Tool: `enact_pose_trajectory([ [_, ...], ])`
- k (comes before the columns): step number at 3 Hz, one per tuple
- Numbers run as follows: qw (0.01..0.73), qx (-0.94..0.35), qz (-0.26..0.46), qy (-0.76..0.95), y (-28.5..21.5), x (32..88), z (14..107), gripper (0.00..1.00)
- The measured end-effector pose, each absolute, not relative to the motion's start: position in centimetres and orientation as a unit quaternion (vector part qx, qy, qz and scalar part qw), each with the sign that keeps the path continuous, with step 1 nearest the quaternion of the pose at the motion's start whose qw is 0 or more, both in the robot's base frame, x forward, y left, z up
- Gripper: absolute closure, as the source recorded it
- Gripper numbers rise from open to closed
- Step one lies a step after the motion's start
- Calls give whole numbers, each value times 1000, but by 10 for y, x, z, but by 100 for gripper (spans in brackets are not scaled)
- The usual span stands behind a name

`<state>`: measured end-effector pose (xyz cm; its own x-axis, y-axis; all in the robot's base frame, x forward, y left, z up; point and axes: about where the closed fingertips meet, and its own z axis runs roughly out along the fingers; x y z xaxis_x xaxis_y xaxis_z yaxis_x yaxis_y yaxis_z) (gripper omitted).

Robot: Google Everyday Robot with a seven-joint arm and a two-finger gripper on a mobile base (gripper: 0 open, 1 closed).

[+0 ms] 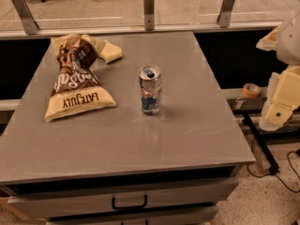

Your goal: Pick redbull can

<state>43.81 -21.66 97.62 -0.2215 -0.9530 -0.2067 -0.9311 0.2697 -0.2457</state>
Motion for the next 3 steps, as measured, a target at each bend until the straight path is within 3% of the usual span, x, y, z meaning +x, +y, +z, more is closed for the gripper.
enact_pose_trajectory([
  [2, 190, -608, 1, 771, -204, 443, 969, 0],
  [3, 271, -613, 79, 738, -179, 470, 933, 0],
])
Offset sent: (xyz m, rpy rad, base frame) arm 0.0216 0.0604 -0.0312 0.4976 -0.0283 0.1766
